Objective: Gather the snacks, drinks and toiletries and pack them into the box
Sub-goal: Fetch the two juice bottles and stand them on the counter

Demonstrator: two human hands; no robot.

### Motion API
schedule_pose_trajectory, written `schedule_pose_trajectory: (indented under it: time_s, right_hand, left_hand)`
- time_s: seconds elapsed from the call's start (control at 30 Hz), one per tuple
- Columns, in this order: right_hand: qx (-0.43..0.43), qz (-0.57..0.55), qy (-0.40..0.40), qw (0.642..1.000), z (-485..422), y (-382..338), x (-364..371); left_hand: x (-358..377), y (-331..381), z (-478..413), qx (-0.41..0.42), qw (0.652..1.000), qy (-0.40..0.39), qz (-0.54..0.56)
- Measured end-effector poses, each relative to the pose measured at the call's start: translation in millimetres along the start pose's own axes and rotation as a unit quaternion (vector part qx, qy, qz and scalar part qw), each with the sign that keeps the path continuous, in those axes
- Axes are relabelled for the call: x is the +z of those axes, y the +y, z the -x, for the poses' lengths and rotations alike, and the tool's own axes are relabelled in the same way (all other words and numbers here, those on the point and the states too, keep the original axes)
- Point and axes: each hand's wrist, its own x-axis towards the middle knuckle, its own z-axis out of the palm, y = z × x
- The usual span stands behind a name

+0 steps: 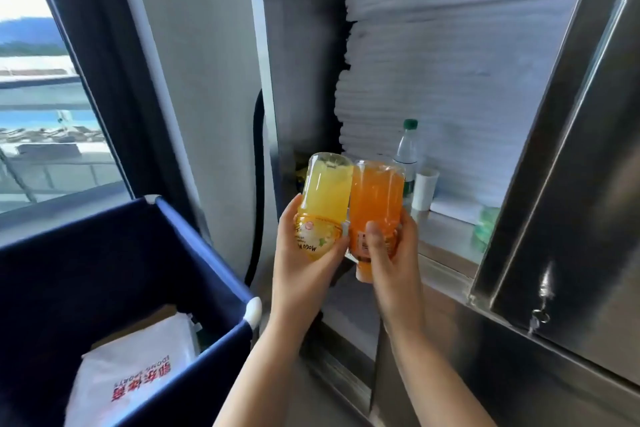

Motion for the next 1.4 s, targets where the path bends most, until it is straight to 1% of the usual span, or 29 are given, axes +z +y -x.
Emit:
schedule_pose_trajectory:
  time_s: [0.2, 0.43, 0.53, 0.67, 0.8, 0.9, 1.03, 1.2, 1.27, 1.4]
  right_hand:
    - [-0.001, -0.002, 0.014, 1.000, -87.3, 42.1, -0.9]
    - [0.035, 0.019, 0.016, 0.999, -119.5, 81.5, -0.4]
    - [0.039, 0.035, 0.037, 0.998, -135.5, 94.2, 0.8]
    - [0.026, 0.071, 0.085, 0.993, -163.3, 105.7, 6.7]
    - [0.008, 0.094, 0.141, 0.986, -195.7, 121.0, 25.6]
    - [0.032, 0.102, 0.173, 0.979, -212.2, 135.8, 43.4]
    - [0.054, 0.104, 0.199, 0.973, -226.5, 152.8, 56.2]
    - [0.055, 0.150, 0.216, 0.963, -229.5, 162.4, 50.3]
    - [0.057, 0.170, 0.220, 0.959, -227.8, 162.9, 39.5]
    - [0.093, 0.211, 0.229, 0.946, -221.6, 164.0, 15.9]
  left_hand:
    - [28.2, -43.4, -82.5, 0.002, 1.000, -0.003, -0.031]
    - [36.9, -91.0, -126.0, -0.024, 0.998, -0.025, -0.046]
    - [42.2, -102.8, -147.9, -0.036, 0.997, -0.043, -0.047]
    - [48.0, -118.4, -186.4, -0.028, 0.995, -0.094, -0.027]
    - [45.1, -139.3, -231.7, -0.018, 0.986, -0.166, -0.005]
    - [36.6, -158.2, -265.3, -0.015, 0.975, -0.223, -0.002]
    - [26.6, -180.3, -297.6, -0.024, 0.961, -0.275, -0.001]
    - [12.1, -201.2, -326.7, -0.052, 0.954, -0.295, -0.020]
    - [6.8, -204.8, -339.1, -0.060, 0.951, -0.299, -0.043]
    - [-2.7, -205.1, -358.8, -0.036, 0.950, -0.293, -0.105]
